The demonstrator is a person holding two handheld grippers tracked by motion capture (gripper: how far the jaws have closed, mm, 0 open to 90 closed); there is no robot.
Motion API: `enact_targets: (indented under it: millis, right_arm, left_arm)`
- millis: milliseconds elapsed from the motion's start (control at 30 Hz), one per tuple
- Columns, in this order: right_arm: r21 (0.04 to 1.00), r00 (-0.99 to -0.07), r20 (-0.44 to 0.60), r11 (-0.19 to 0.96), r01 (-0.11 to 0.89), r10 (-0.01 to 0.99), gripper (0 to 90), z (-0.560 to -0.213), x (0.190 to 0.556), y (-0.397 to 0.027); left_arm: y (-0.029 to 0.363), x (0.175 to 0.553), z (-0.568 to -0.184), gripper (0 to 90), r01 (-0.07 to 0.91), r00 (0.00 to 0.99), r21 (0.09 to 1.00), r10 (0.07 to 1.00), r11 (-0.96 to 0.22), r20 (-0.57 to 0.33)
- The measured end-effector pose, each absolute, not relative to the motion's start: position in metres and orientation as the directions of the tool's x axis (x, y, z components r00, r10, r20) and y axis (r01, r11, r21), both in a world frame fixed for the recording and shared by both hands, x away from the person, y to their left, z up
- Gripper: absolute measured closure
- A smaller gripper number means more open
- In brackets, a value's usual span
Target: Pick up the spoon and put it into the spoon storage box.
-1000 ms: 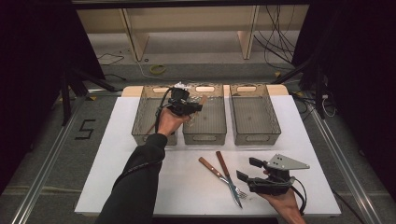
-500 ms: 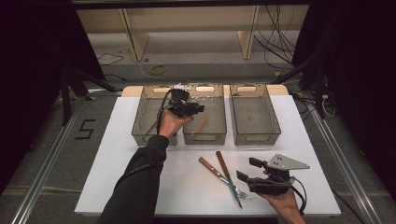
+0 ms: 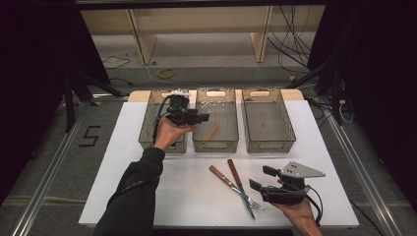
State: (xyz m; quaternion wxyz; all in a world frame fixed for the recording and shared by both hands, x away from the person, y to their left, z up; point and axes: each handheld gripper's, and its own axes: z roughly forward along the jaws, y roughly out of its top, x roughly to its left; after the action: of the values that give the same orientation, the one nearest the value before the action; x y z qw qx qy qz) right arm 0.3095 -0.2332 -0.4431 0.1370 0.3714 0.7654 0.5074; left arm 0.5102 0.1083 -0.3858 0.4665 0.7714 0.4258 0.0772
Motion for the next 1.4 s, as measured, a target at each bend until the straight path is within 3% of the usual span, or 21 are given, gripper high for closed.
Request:
enact_targets:
  millis: [733,1400]
  right_arm:
    - [0.756,-0.655,0.157,0.336,0.561,0.74,34.5,-0.435,0.337,-0.213]
    - [0.632,-0.646,0.158,0.426,0.648,0.747,39.0,-0.444,0.364,-0.189]
  left_arm:
    - [0.156,0.43,-0.391,27.1,0.524,0.656,0.836,0.703,-0.161,-0.275]
    - [0.176,0.391,-0.416,23.8,0.47,0.687,0.871,0.678,-0.142,-0.261]
